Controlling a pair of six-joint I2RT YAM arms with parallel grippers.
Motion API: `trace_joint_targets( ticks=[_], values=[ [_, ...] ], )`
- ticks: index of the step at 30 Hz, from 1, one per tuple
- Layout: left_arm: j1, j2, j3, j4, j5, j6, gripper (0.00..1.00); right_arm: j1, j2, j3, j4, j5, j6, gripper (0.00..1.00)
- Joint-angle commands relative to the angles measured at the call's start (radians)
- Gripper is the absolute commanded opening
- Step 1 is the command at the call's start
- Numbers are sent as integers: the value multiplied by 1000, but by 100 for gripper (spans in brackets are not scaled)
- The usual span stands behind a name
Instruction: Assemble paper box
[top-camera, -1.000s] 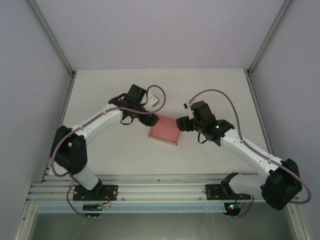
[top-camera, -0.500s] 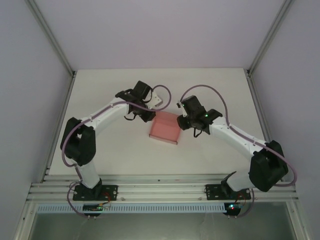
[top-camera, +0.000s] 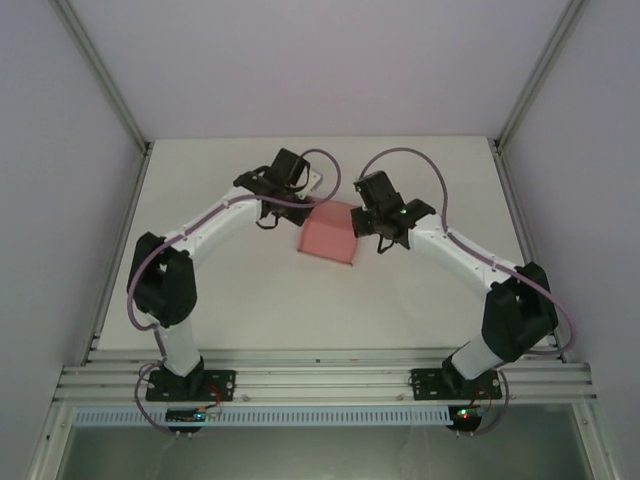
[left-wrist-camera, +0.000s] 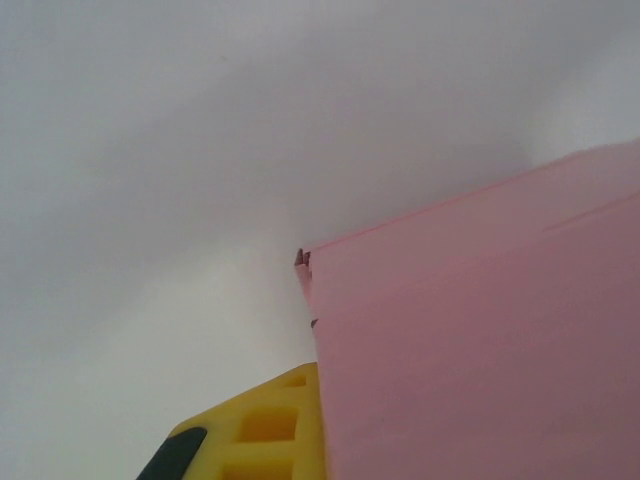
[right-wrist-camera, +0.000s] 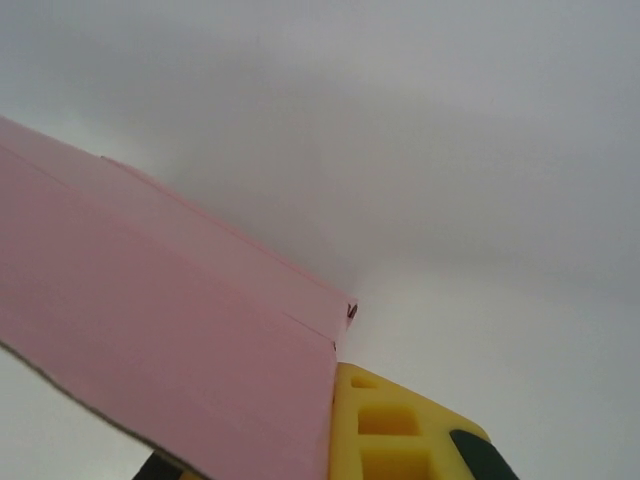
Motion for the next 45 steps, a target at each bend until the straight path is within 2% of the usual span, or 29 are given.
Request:
trace_joint_targets(
  ticks=[1,4,7,11,15,27,29,36,37,39,42,45],
  values=[
    [-11,36,53,103,-37,-167,0,-4,48,21,187,13,184,0],
    [-12,82,66,134,-34,-219,0,-5,90,-7,328,43,269,0],
    [-14,124,74,137,-15,-230,0,-3,130,-5,389,79,332,0],
    [-12,137,29,186,-22,-218,0,2,168,-28,481,93,298,0],
    [-15,118,-52,248,-1,-221,0,19,166,-125,524,107,265,0],
    [-70,-15,-338,391,32,-292,2,92,27,-404,675,199,162,0],
    [-73,-44,-377,393,39,-306,9,107,10,-433,690,221,144,0],
    [-82,-163,-462,373,86,-336,49,177,-17,-487,659,302,90,0],
    [-84,-183,-474,372,90,-341,52,186,-20,-492,652,311,89,0],
    [-88,-215,-491,364,86,-353,60,200,-25,-506,642,318,91,0],
    [-93,-257,-500,341,90,-358,78,215,-28,-522,630,329,111,0],
    [-95,-287,-491,285,63,-365,91,228,-29,-538,628,341,122,0]
  ],
)
